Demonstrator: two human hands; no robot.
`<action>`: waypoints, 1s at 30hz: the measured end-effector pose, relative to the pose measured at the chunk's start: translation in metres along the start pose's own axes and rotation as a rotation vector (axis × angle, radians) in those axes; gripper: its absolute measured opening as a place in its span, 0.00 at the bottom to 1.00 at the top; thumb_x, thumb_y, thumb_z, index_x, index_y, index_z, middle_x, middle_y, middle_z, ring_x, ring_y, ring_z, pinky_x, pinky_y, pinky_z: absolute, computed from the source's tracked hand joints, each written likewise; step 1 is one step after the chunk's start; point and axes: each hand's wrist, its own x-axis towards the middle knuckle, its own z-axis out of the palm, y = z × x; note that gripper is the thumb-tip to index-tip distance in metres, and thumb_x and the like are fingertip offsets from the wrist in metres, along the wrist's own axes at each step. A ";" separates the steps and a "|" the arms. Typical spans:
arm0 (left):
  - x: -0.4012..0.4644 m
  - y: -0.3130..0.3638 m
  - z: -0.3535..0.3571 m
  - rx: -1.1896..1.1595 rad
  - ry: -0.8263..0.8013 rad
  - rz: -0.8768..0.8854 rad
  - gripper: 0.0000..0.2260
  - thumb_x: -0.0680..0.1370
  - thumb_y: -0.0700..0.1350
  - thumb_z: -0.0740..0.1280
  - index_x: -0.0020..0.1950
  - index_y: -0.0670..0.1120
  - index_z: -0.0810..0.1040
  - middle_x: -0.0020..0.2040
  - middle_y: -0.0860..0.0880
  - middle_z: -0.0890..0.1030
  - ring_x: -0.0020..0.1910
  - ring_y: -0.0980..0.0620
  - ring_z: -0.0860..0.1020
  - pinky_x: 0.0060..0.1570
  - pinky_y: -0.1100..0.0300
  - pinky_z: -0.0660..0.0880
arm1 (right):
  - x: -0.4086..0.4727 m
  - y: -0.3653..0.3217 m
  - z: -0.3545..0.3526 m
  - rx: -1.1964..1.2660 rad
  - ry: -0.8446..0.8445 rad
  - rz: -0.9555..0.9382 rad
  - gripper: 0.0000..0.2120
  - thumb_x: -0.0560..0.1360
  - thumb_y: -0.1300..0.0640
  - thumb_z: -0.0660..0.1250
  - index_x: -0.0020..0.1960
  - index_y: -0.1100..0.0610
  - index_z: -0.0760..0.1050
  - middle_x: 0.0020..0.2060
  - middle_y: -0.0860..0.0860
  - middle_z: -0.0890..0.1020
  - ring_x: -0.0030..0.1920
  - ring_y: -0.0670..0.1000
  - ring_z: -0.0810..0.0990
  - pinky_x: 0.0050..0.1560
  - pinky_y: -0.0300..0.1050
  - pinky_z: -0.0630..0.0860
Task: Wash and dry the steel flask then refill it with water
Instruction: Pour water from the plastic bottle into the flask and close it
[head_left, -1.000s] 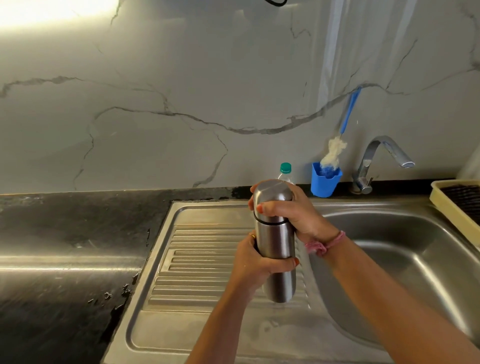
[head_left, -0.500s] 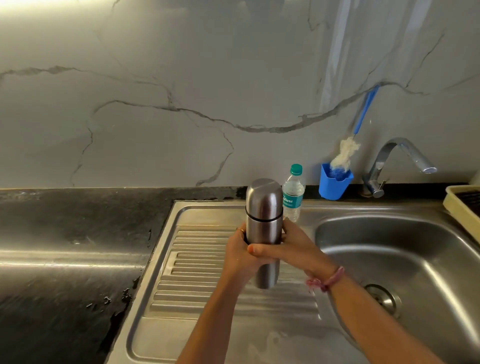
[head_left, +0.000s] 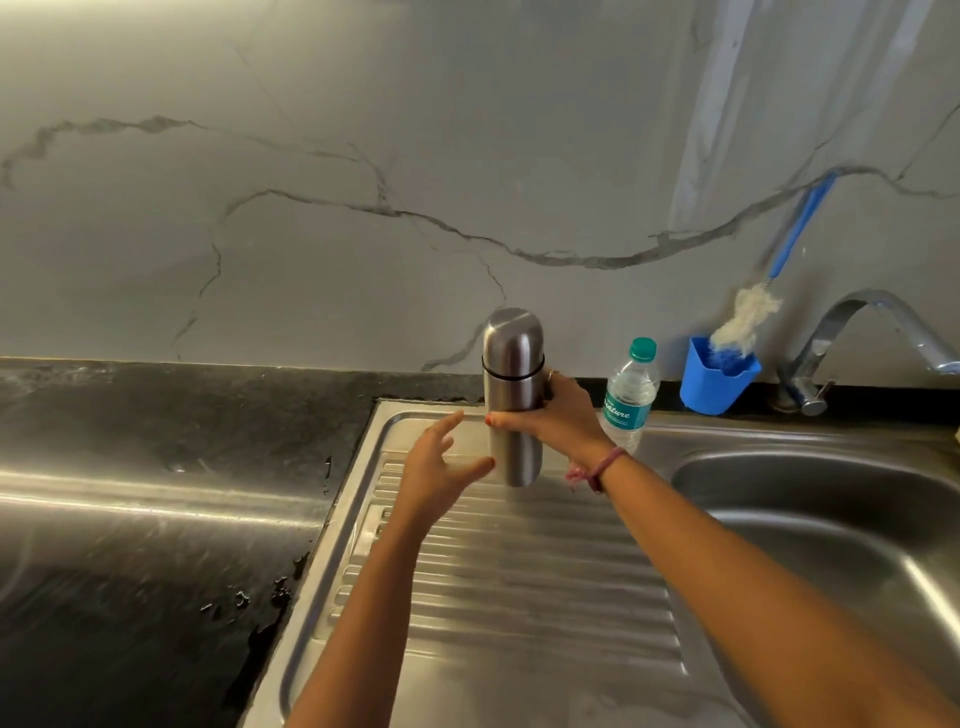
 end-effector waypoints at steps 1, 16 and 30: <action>0.000 -0.007 -0.005 -0.063 0.036 -0.039 0.32 0.73 0.44 0.77 0.74 0.47 0.69 0.72 0.48 0.72 0.69 0.48 0.73 0.59 0.56 0.75 | 0.008 0.000 0.003 -0.005 0.012 0.012 0.23 0.63 0.50 0.80 0.53 0.50 0.74 0.46 0.44 0.80 0.48 0.44 0.78 0.53 0.37 0.75; 0.002 -0.054 -0.010 -0.492 0.316 -0.230 0.15 0.78 0.37 0.70 0.61 0.50 0.76 0.58 0.49 0.81 0.57 0.49 0.80 0.60 0.49 0.77 | 0.068 0.019 0.042 0.090 0.109 0.175 0.24 0.63 0.53 0.80 0.54 0.53 0.73 0.55 0.52 0.82 0.52 0.49 0.78 0.56 0.45 0.75; 0.011 -0.063 0.003 -0.495 0.288 -0.271 0.13 0.78 0.37 0.69 0.61 0.47 0.78 0.56 0.49 0.82 0.56 0.50 0.80 0.52 0.56 0.77 | 0.083 0.035 0.056 0.060 0.076 0.170 0.27 0.62 0.51 0.81 0.56 0.54 0.73 0.54 0.51 0.81 0.52 0.49 0.78 0.54 0.40 0.73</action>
